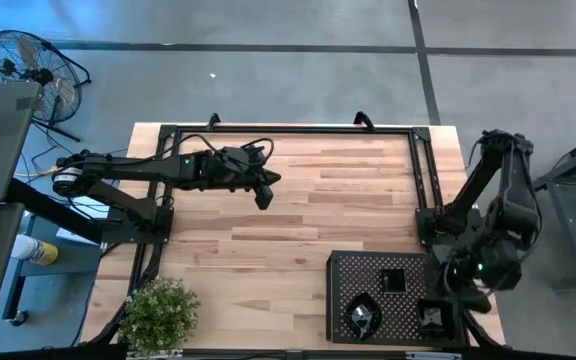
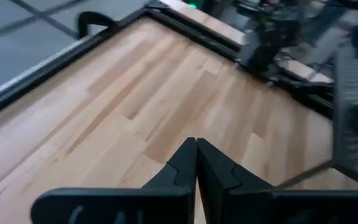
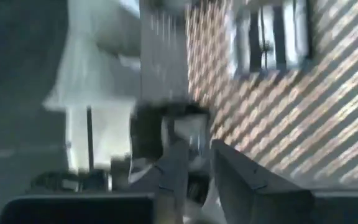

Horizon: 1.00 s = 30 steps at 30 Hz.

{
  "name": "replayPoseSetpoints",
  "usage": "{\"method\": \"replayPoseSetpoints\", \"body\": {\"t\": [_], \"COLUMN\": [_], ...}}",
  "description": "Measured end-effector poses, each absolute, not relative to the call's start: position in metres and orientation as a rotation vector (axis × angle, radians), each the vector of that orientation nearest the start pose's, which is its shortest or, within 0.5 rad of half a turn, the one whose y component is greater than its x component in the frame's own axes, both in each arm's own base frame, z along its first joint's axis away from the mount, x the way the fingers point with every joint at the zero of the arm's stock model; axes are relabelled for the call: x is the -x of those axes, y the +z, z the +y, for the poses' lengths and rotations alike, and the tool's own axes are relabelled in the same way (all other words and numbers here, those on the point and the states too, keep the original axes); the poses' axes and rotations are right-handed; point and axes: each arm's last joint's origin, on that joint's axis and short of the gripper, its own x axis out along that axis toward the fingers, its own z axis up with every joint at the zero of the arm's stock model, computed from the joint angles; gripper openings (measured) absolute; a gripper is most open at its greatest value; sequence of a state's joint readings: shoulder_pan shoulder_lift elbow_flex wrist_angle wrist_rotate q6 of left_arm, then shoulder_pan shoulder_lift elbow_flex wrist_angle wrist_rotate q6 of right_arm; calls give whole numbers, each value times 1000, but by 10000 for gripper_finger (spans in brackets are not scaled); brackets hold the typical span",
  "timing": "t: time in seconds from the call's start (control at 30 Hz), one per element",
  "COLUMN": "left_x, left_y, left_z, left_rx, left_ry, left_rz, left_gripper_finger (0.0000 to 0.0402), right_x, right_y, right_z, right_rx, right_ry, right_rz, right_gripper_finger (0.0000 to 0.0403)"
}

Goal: Pick & Place Mini shaped plates
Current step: Return to home position

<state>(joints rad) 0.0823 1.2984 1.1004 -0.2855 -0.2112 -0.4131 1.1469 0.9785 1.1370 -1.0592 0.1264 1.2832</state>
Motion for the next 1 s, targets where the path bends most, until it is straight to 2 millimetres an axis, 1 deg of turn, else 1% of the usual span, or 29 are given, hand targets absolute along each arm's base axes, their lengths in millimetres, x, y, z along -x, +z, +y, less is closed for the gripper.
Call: {"method": "replayPoseSetpoints", "body": {"t": [0.07, 0.13, 0.2, 0.3, 0.37, 0.43, 0.5, 0.57, 0.63, 0.7, 0.77, 0.83, 0.9, 1.0], "left_x": [-286, -289, -291, -290, -286, -282, -274, -264, -253, -242, -230, -218, -205, -186], "left_y": [326, 331, 329, 310, 295, 282, 275, 274, 274, 275, 276, 275, 271, 260], "left_z": [33, 38, 43, 53, 59, 64, 69, 75, 82, 89, 96, 100, 102, 99], "left_rx": [376, 351, 310, 293, 290, 280, 279, 268, 257, 253, 247, 237, 221, 212], "left_ry": [329, 271, 229, 213, 222, 233, 244, 236, 225, 224, 227, 232, 260, 309], "left_rz": [400, 332, 246, 177, 132, 98, 78, 58, 53, 43, 24, 13, 10, 2], "left_gripper_finger": [2, 1, 1, 1, 1, 0, 0, 0, 0, 0, 0, 0, 0, 0], "right_x": [-74, -77, -80, -88, -97, -109, -122, -137, -151, -161, -164, -163, -160, -154], "right_y": [351, 356, 355, 345, 337, 327, 316, 305, 291, 278, 269, 268, 262, 253], "right_z": [136, 119, 100, 72, 58, 44, 32, 18, 2, -14, -29, -38, -43, -45], "right_rx": [-542, -458, -349, -222, -191, -198, -213, -217, -220, -235, -256, -243, -227, -222], "right_ry": [303, 275, 219, 120, 79, 37, 12, 3, -9, -20, -38, -69, -109, -153], "right_rz": [1061, 934, 813, 668, 564, 448, 320, 205, 129, 75, 36, -11, 4, 28], "right_gripper_finger": [46, 16, 6, 10, 4, 2, 2, 1, 1, 1, 1, 1, 1, 1]}}
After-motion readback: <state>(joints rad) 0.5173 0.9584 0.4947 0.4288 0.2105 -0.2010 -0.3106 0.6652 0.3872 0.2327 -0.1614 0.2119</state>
